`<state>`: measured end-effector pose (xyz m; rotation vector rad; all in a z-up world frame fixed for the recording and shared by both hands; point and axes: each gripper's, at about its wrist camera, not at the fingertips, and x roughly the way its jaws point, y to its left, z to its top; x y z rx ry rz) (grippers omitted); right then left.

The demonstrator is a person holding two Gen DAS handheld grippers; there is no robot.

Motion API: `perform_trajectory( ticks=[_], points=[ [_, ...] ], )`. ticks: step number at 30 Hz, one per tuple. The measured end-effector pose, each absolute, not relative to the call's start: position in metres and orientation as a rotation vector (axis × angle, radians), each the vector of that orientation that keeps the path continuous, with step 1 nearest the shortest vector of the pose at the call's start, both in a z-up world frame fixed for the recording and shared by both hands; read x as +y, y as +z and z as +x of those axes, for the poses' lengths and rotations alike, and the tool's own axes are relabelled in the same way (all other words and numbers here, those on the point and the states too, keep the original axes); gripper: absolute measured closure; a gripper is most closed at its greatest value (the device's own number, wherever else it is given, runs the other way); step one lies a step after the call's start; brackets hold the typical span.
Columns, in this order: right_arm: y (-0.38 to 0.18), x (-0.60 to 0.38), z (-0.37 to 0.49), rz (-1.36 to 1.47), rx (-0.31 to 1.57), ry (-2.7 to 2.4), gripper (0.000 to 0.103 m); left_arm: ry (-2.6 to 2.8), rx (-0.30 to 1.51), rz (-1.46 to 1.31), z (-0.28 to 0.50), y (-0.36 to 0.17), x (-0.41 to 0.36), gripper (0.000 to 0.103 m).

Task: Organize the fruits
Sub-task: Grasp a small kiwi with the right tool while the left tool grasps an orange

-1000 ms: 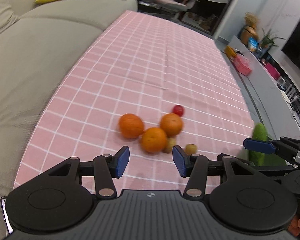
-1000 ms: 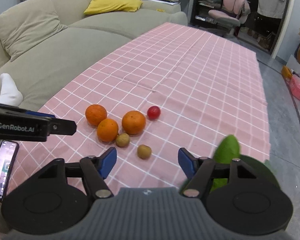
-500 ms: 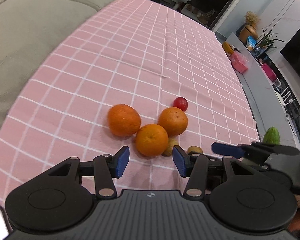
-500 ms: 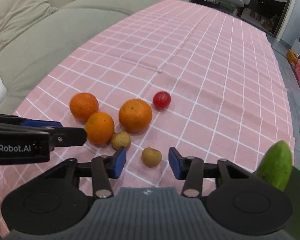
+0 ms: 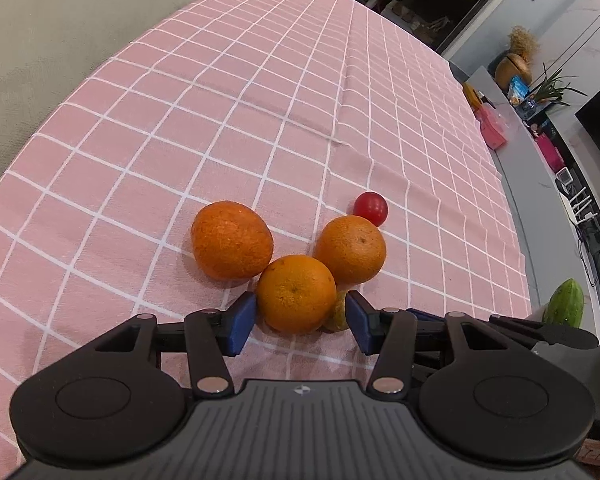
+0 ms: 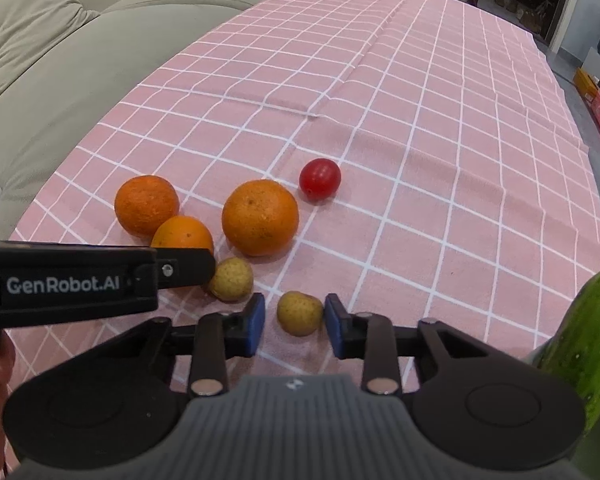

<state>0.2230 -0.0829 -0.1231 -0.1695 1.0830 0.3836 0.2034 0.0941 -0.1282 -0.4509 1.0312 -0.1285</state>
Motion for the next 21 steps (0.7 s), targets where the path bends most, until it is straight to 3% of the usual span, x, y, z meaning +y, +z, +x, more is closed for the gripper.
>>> perform_trajectory(
  ticks=[4,21],
  points=[
    [-0.124,-0.084,0.222,-0.167,1.086,0.383,0.081,-0.121,1.032,-0.437,0.203,-0.130,0.092,0.053],
    [-0.084,-0.091,0.185,-0.176,1.012,0.434,0.081,-0.122,0.987,-0.440,0.171,-0.094,0.092,0.055]
  ],
)
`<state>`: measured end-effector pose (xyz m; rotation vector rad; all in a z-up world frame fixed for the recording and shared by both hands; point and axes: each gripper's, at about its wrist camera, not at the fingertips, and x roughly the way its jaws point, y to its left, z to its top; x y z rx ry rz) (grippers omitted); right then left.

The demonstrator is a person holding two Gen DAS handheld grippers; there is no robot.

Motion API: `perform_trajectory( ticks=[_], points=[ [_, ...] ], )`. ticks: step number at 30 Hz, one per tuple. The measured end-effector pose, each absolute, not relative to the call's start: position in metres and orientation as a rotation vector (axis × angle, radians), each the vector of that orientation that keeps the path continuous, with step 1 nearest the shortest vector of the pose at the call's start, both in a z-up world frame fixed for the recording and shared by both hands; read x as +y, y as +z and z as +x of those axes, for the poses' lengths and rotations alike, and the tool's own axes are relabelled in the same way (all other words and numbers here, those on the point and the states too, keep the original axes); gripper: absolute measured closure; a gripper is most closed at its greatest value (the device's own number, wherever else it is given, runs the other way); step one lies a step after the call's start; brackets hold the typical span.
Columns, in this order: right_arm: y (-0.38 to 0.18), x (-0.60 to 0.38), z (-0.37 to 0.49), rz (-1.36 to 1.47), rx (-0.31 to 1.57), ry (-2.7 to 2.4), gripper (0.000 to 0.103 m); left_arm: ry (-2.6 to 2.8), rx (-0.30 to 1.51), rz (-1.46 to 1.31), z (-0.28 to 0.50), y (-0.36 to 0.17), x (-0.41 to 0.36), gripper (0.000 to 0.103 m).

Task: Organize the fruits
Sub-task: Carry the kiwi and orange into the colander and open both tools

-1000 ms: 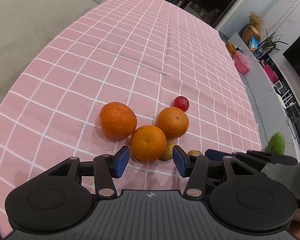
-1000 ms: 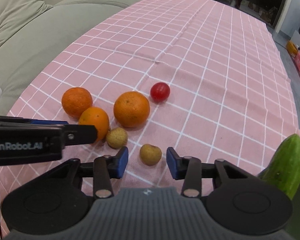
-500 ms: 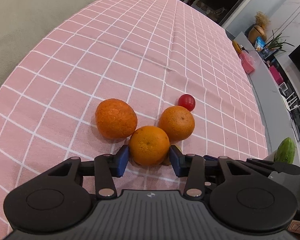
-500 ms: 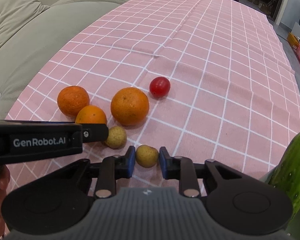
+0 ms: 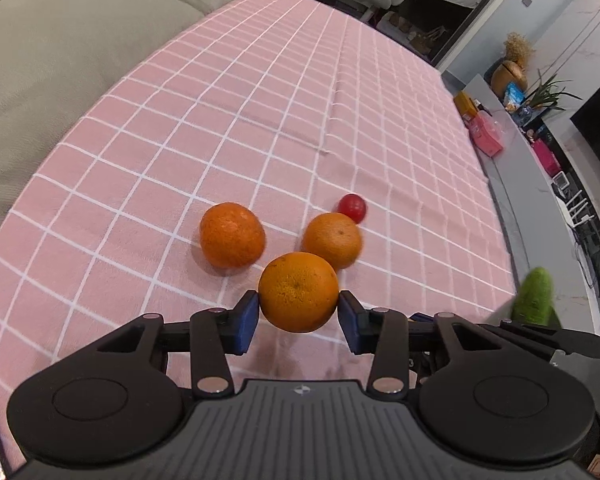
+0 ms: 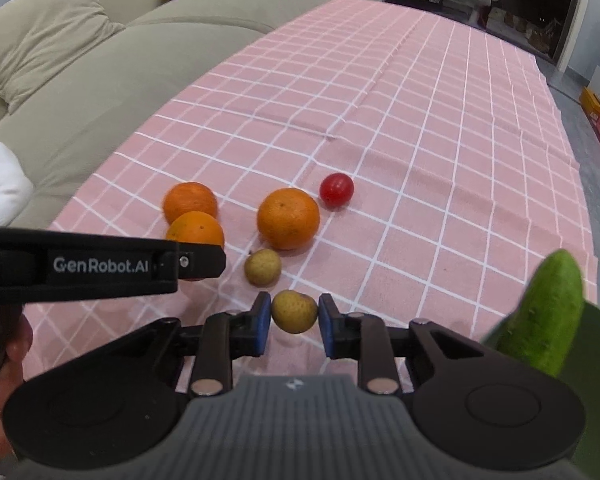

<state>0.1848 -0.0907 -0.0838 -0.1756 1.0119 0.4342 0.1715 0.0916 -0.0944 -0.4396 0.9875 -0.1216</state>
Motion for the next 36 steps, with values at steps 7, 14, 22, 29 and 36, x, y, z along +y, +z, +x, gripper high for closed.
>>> perform_trajectory(
  ticks=[7,14,22,29,36],
  points=[
    [-0.050,-0.112,0.154,-0.177,0.944,0.450,0.081,-0.177,0.944,-0.403,0.152,-0.061,0.073,0.055],
    [-0.023,-0.152,0.122,-0.165,0.895,0.414,0.081,-0.273,0.900,-0.329,0.133,-0.028,0.034,0.055],
    [-0.010,-0.207,0.099,-0.155,0.870,0.329,0.081,-0.394,0.915,-0.270,0.117,-0.016,-0.020,0.055],
    [-0.015,-0.253,0.092,-0.174,0.880,0.256,0.081,-0.487,0.961,-0.174,0.115,-0.020,-0.069,0.055],
    [-0.029,-0.284,0.097,-0.216,0.918,0.231,0.081,-0.556,1.022,-0.091,0.123,-0.034,-0.109,0.055]
  ],
)
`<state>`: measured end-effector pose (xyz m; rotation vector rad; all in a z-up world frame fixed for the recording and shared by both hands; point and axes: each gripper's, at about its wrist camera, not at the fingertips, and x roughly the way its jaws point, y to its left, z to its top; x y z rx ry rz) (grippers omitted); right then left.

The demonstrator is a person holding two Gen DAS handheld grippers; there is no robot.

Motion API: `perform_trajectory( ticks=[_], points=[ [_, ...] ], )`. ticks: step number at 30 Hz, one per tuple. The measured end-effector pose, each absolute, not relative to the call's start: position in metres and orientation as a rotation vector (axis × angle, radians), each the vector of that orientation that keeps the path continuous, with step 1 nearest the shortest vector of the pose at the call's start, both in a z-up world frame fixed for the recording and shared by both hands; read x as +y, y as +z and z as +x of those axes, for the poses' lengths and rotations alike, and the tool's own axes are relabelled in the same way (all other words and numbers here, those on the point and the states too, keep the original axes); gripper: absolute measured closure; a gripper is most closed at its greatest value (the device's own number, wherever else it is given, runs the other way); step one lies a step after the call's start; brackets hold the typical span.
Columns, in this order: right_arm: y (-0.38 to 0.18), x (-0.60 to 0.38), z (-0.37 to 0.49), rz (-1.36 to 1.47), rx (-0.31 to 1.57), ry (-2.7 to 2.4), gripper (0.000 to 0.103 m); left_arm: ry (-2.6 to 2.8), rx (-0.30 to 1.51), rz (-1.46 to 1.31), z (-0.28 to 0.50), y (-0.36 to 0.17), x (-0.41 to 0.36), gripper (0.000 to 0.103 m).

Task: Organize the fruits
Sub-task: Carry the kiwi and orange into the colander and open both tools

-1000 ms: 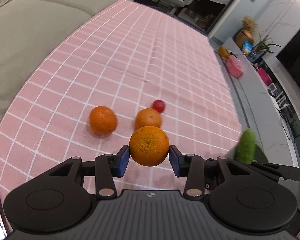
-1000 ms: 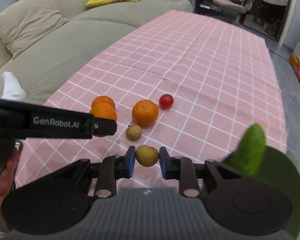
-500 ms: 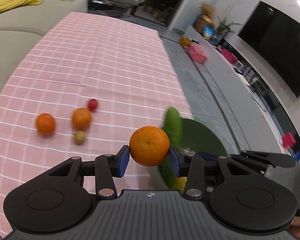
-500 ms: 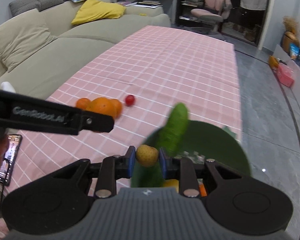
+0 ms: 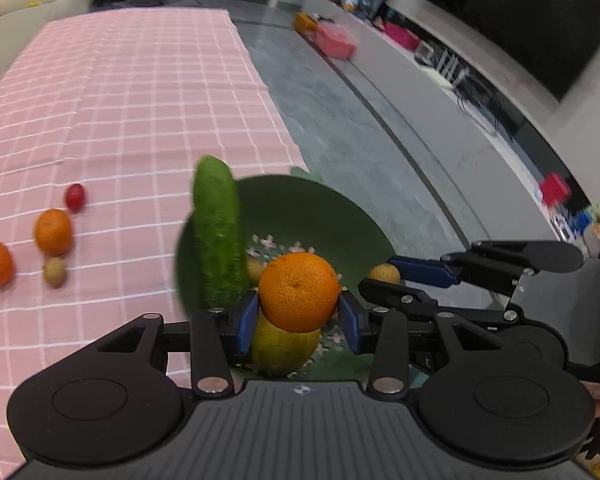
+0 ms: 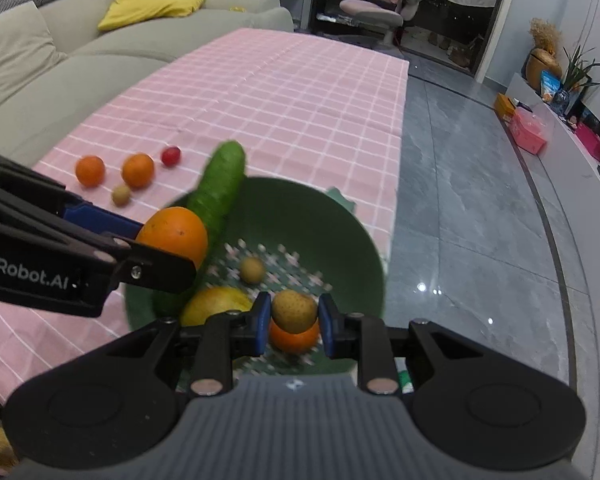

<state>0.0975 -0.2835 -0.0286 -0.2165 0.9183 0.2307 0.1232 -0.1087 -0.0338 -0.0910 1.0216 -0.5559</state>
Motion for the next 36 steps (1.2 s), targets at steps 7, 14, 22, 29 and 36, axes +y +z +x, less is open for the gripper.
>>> perform_trajectory(
  ticks=[7,14,22,29,36],
  points=[
    [-0.045,-0.294,0.111,-0.232,0.944,0.237,0.081,-0.579,1.085,-0.041,0.138,-0.052,-0.132,0.055],
    [-0.063,-0.288,0.119,-0.302,0.961,0.276,0.082,-0.589,1.134,-0.023,0.149,-0.066,-0.139,0.055],
    [-0.076,-0.284,0.126,-0.337,0.987,0.299,0.081,-0.593,1.127,-0.049,0.160,-0.070,-0.142,0.054],
    [-0.081,-0.284,0.132,-0.328,1.007,0.297,0.081,-0.536,1.127,-0.026,0.168,-0.077,-0.146,0.054],
    [-0.080,-0.284,0.133,-0.327,1.014,0.293,0.081,-0.534,1.137,-0.037,0.166,-0.076,-0.142,0.053]
  ],
)
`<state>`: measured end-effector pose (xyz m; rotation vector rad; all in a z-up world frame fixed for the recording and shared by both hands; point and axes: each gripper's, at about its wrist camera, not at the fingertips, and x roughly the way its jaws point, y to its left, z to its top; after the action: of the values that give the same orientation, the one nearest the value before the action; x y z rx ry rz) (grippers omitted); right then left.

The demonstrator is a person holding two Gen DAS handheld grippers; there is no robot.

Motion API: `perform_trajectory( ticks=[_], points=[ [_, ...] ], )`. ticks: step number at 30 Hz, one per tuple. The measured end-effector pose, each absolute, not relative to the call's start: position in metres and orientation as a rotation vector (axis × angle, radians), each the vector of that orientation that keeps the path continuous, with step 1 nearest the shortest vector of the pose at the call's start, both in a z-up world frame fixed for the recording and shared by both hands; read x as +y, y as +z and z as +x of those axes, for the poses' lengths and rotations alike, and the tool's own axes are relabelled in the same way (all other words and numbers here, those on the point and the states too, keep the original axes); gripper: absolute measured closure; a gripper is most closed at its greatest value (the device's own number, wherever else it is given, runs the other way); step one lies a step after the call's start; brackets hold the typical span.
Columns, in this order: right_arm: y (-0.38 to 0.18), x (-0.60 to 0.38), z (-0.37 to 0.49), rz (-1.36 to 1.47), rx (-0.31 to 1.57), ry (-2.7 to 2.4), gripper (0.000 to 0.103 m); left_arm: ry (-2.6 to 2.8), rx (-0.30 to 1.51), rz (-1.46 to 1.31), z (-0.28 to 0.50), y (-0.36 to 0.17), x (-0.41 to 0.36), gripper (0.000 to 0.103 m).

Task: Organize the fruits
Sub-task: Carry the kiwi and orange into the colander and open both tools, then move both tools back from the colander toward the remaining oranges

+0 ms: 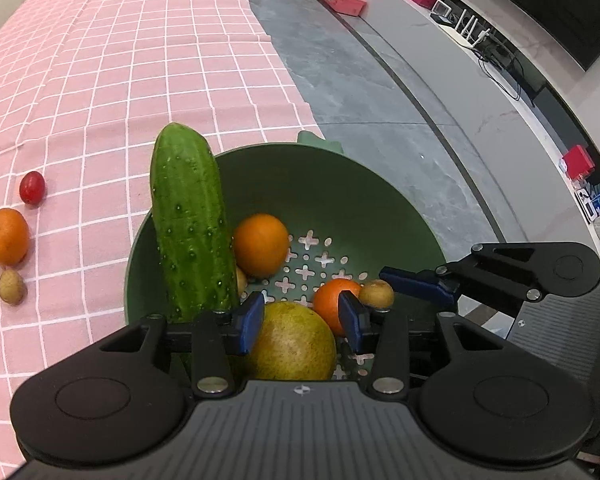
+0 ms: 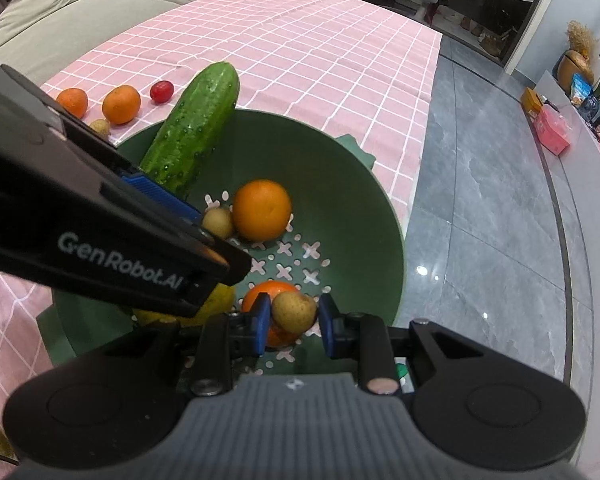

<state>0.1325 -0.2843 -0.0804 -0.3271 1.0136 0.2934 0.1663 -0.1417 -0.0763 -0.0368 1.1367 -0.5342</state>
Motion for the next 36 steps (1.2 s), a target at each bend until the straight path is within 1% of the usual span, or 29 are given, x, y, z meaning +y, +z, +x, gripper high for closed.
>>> perform_trajectory(
  ticks=[3,6,8,12,14,16,23,25,32,36],
  points=[
    [-0.077,-0.283,0.130,-0.334,1.005,0.286,0.079,-0.538,1.125,-0.041,0.162,-0.071,-0.139,0.048],
    [-0.072,-0.283,0.127,-0.335,0.990,0.276,0.068,-0.540,1.105,-0.047,0.156,-0.062,-0.135,0.043],
    [-0.066,-0.280,0.123,-0.333,0.977,0.269,0.067,-0.538,1.086,-0.054,0.152,-0.056,-0.132,0.040],
    [-0.053,-0.278,0.113,-0.320,0.939,0.254,0.061,-0.528,1.042,-0.073,0.143,-0.041,-0.119,0.040],
    [-0.044,-0.276,0.109,-0.307,0.916,0.246,0.060,-0.509,1.012,-0.071,0.136,-0.033,-0.112,0.040],
    [-0.037,-0.272,0.105,-0.281,0.896,0.245,0.053,-0.490,0.988,-0.069,0.132,-0.026,-0.105,0.040],
    [-0.017,-0.250,0.094,-0.207,0.845,0.263,0.043,-0.400,0.918,-0.084,0.115,-0.011,-0.066,0.040],
    [-0.015,-0.243,0.093,-0.177,0.842,0.264,0.039,-0.372,0.902,-0.082,0.112,-0.008,-0.054,0.040],
    [-0.012,-0.214,0.097,-0.086,0.847,0.286,0.036,-0.275,0.868,-0.100,0.110,-0.007,-0.011,0.040],
    [-0.009,-0.194,0.100,-0.073,0.845,0.306,0.032,-0.235,0.864,-0.151,0.114,-0.011,0.011,0.040]
  ],
)
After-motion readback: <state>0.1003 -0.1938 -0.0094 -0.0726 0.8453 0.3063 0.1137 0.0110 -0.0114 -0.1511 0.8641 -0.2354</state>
